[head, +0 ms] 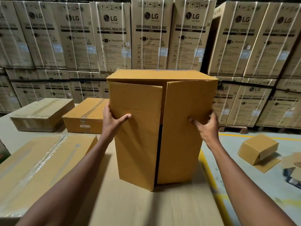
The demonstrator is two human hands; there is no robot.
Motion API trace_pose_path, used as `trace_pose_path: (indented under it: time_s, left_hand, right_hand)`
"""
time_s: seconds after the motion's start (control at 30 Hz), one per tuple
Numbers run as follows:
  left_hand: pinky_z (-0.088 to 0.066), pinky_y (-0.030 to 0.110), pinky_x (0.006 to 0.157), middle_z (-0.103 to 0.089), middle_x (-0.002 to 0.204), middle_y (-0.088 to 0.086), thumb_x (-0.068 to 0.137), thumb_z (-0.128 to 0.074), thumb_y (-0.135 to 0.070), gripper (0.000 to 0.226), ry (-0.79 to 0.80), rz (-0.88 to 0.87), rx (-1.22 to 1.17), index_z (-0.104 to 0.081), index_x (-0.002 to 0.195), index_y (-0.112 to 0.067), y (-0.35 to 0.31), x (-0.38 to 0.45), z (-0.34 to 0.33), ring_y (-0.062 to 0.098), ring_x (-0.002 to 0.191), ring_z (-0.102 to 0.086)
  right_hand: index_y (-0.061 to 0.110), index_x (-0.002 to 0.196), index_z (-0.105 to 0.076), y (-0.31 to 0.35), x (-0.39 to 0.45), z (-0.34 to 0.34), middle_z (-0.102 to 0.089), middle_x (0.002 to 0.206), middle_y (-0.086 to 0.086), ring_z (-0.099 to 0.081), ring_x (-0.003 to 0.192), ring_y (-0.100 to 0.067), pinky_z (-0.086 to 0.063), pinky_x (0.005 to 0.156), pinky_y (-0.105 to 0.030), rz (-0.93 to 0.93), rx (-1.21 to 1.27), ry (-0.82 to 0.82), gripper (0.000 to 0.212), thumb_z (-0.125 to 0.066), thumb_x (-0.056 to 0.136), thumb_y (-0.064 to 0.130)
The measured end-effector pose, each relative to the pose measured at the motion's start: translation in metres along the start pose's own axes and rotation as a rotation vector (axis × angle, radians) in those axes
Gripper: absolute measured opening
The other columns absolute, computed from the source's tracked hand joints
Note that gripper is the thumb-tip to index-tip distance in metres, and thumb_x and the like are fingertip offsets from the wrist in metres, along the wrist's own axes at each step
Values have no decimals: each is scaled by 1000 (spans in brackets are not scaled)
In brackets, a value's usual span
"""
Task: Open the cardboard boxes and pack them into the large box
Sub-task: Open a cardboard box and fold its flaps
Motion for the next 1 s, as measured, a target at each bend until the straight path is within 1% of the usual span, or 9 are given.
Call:
trace_pose_path:
  time_s: [0.07, 0.17, 0.27, 0.4, 0.5, 0.57, 0.7, 0.83, 1.0]
  left_hand:
    - [-46, 46, 111, -40, 148, -6, 62, -91, -57, 112, -3, 40, -19, -28, 152, -39, 16, -4, -7, 15, 136, -44]
    - [-45, 42, 111, -36, 156, -10, 61, -95, -50, 122, 96, 152, -47, -16, 155, -45, 57, -22, -21, 17, 141, -42]
    - [-47, 48, 110, -43, 152, -9, 54, -94, -58, 126, 208, 379, -25, -20, 154, -39, 123, -65, -29, 21, 137, -48]
    - [-50, 50, 106, -53, 143, -6, 55, -95, -55, 117, 237, 522, -35, -32, 150, -31, 163, -102, -32, 24, 130, -55]
    - [-51, 47, 103, -55, 139, -6, 64, -93, -46, 106, 157, 507, 10, -37, 151, -25, 153, -96, -28, 21, 121, -57]
    - [-51, 46, 101, -56, 133, -7, 65, -90, -50, 101, 121, 463, 55, -40, 149, -24, 140, -90, -24, 19, 116, -57]
    - [-50, 38, 95, -59, 126, -6, 71, -83, -51, 88, 91, 379, 104, -46, 145, -21, 118, -78, -18, 17, 112, -56]
    - [-49, 33, 91, -60, 129, -6, 76, -81, -54, 84, 129, 356, 93, -47, 146, -26, 112, -69, -13, 17, 114, -58]
    - [-54, 31, 81, -64, 127, 0, 73, -77, -67, 88, 264, 465, 138, -48, 143, -22, 118, -68, -14, 17, 107, -63]
  right_hand:
    - [32, 147, -37, -23, -11, -9, -55, 142, 3, -56, 128, -21, -50, 107, -49, -74, 56, 69, 107, -92, 59, 62]
    - [30, 153, -26, -67, -37, -27, -49, 149, -2, -51, 134, -28, -47, 109, -53, -236, 48, 218, 119, -95, 57, 50]
    - [19, 152, -29, -112, -70, -36, -51, 148, -9, -54, 129, -27, -48, 102, -39, -394, -21, 262, 117, -96, 58, 40]
    - [21, 150, -37, -140, -95, -39, -59, 139, -3, -58, 114, -21, -48, 95, -34, -464, -44, 230, 129, -91, 41, 63]
    - [25, 147, -42, -135, -92, -40, -58, 128, 10, -58, 123, -22, -47, 99, -36, -447, -97, 203, 108, -92, 57, 57]
    - [25, 144, -45, -128, -87, -37, -60, 132, 6, -58, 125, -25, -48, 105, -42, -428, -124, 150, 99, -90, 62, 58]
    - [28, 133, -50, -110, -74, -22, -67, 124, 1, -64, 114, -30, -52, 99, -50, -387, -253, 52, 96, -73, 59, 86]
    - [29, 124, -58, -79, -58, -14, -69, 111, 6, -66, 103, -23, -54, 93, -43, -277, -247, 36, 67, -71, 76, 74]
    - [28, 115, -64, -68, -44, -10, -67, 101, 8, -62, 95, -22, -51, 82, -37, -293, -374, 91, 53, -68, 81, 69]
Point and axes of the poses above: each hand's wrist, its own x-axis towards the middle knuckle, its own z-axis out of the back of the hand, y = z × x, the point moved 9 cm from there along x, towards the middle knuckle
